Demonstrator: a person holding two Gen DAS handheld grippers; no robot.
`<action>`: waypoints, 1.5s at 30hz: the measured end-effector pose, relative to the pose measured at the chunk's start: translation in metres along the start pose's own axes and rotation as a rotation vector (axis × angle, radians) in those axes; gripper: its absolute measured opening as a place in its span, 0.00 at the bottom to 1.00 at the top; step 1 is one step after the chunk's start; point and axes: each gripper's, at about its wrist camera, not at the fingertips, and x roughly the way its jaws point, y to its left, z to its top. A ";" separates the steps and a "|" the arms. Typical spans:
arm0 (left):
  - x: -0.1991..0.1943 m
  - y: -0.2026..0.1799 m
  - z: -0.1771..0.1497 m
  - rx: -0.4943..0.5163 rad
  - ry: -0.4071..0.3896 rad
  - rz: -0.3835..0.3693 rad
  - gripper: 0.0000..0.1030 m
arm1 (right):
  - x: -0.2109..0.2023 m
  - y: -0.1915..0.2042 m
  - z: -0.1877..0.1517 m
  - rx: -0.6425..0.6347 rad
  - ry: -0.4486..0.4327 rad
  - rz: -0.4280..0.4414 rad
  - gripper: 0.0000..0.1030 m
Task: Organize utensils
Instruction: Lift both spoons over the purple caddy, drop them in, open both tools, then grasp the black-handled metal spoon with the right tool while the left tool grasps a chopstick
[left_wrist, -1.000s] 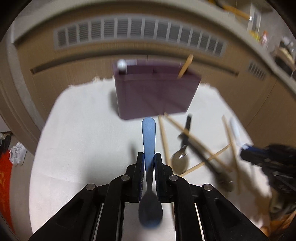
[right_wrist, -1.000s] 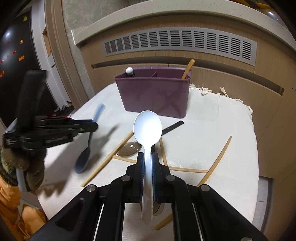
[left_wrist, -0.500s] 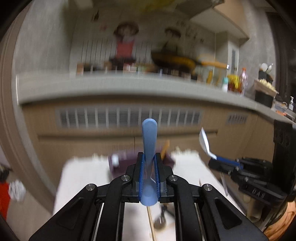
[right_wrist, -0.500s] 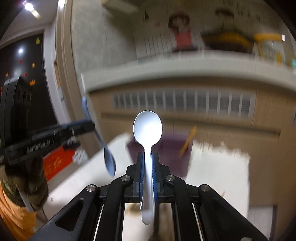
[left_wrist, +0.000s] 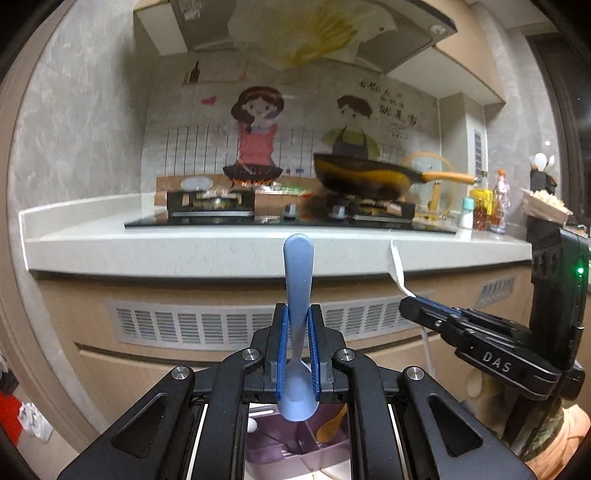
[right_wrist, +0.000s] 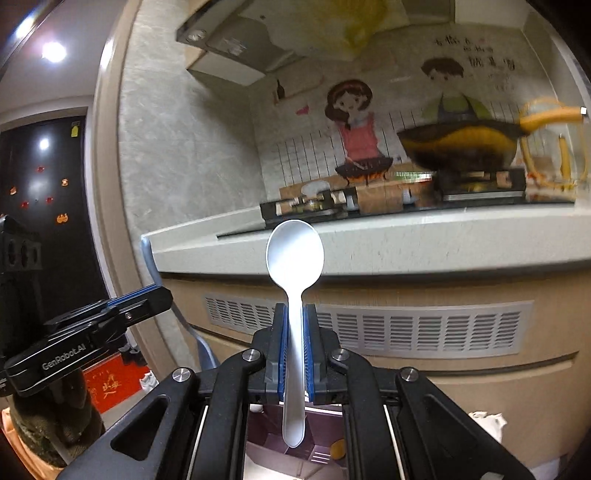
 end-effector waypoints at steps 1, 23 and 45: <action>0.007 0.002 -0.006 -0.002 0.008 0.005 0.11 | 0.012 -0.003 -0.007 0.003 0.018 -0.003 0.08; 0.108 0.037 -0.130 -0.141 0.334 0.047 0.20 | 0.095 -0.026 -0.130 -0.028 0.351 -0.148 0.24; -0.016 -0.036 -0.229 0.034 0.577 -0.110 0.61 | -0.042 0.001 -0.199 -0.158 0.527 -0.214 0.49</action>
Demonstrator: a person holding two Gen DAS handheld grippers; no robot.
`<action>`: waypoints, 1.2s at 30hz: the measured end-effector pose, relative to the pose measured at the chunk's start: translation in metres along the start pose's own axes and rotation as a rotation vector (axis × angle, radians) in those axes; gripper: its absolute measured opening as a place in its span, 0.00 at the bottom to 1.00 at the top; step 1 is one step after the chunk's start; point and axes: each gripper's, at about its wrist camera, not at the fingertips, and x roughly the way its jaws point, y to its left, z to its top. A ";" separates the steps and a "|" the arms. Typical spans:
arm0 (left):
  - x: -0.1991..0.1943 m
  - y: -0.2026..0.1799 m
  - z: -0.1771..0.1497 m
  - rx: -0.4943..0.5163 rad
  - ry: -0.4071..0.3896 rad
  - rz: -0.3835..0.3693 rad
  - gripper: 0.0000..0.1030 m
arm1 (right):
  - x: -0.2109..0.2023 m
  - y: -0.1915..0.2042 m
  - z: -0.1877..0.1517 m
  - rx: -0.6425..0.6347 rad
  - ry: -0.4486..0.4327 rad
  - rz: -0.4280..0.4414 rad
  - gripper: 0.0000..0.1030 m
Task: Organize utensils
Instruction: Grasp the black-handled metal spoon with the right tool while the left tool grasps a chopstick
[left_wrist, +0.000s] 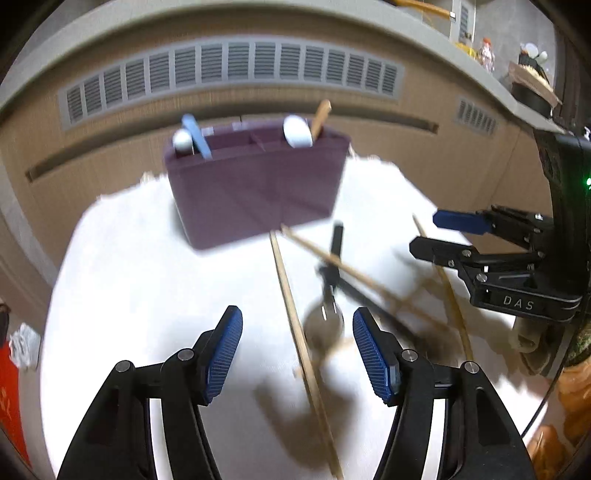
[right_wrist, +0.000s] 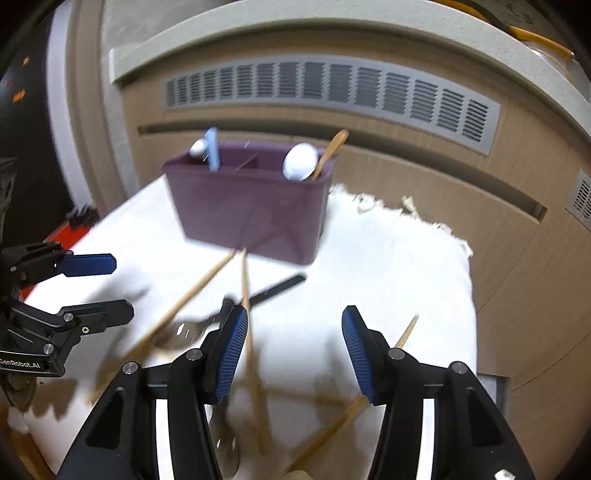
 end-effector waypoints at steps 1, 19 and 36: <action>0.000 -0.001 -0.004 -0.001 0.012 0.004 0.62 | 0.002 0.003 -0.005 -0.004 0.017 0.015 0.49; -0.010 0.001 -0.030 -0.054 0.044 0.007 0.73 | 0.053 0.042 -0.011 -0.033 0.181 0.105 0.26; -0.007 0.006 -0.035 -0.080 0.056 0.009 0.74 | 0.014 0.029 0.001 0.009 0.094 0.142 0.11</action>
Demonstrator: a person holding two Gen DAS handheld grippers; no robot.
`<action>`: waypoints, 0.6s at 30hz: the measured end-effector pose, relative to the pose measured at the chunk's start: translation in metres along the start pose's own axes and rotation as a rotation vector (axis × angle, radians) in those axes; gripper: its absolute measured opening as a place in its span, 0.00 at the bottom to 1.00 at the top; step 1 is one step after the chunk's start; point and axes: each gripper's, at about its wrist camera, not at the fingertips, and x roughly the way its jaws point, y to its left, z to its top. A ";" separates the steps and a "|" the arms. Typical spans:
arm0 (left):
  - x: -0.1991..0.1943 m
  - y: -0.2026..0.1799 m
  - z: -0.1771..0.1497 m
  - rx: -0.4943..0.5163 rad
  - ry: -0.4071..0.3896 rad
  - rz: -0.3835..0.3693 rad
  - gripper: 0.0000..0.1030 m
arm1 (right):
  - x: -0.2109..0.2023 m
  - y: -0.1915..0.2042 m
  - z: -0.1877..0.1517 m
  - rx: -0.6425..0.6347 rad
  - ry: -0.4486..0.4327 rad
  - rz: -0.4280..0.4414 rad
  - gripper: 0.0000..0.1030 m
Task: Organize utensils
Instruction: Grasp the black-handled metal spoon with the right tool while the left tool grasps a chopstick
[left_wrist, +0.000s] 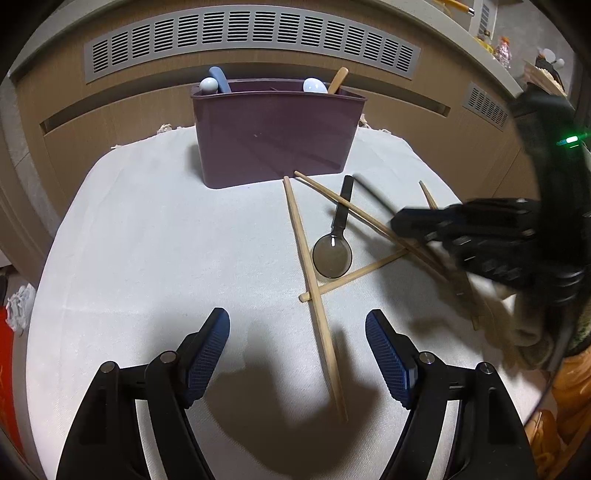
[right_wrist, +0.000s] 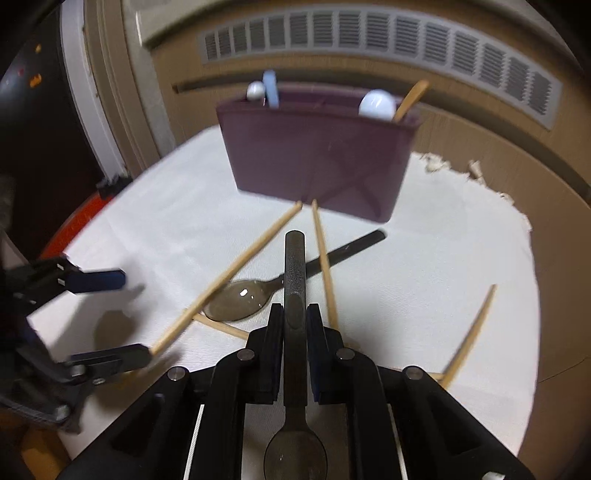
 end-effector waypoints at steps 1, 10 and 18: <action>0.000 0.000 0.000 -0.003 -0.003 0.000 0.74 | -0.011 -0.003 0.000 0.012 -0.020 0.001 0.11; 0.005 -0.001 0.025 -0.032 -0.008 -0.037 0.74 | -0.061 -0.025 -0.003 0.074 -0.119 -0.004 0.12; 0.046 -0.004 0.076 -0.028 0.084 0.025 0.32 | -0.050 -0.032 -0.014 0.116 -0.106 0.008 0.12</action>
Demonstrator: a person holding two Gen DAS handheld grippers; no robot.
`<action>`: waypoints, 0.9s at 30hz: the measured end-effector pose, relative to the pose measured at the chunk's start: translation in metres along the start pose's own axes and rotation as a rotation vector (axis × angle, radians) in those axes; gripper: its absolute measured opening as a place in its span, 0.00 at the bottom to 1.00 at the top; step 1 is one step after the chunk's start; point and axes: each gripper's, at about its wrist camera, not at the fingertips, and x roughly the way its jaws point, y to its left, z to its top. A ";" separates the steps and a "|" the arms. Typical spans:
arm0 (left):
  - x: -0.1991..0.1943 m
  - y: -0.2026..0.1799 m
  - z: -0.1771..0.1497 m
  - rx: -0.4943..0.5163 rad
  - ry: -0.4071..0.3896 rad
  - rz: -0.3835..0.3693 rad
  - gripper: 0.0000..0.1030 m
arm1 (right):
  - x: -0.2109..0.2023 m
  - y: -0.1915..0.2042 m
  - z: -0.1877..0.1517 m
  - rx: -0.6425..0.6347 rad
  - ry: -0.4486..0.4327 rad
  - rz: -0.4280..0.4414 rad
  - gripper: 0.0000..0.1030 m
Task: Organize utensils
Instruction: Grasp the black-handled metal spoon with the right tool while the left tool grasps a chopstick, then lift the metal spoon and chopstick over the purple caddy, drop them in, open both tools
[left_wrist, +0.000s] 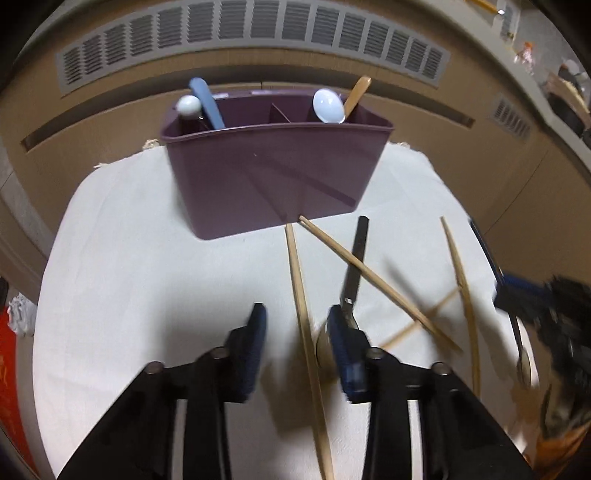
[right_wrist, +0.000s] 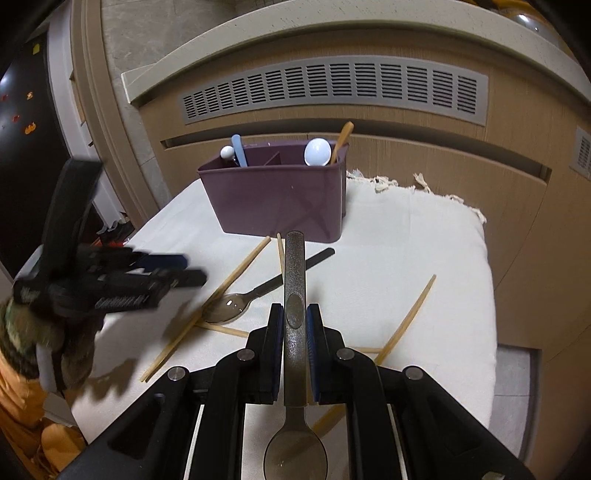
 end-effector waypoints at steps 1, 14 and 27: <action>0.007 -0.002 0.005 0.002 0.026 0.001 0.31 | 0.000 0.000 -0.001 0.001 0.000 0.002 0.12; 0.064 -0.018 0.033 0.086 0.218 0.075 0.20 | 0.008 -0.004 -0.007 0.016 0.009 0.021 0.12; -0.031 -0.013 -0.009 0.018 -0.055 0.014 0.06 | -0.022 0.013 -0.006 0.014 -0.037 0.052 0.12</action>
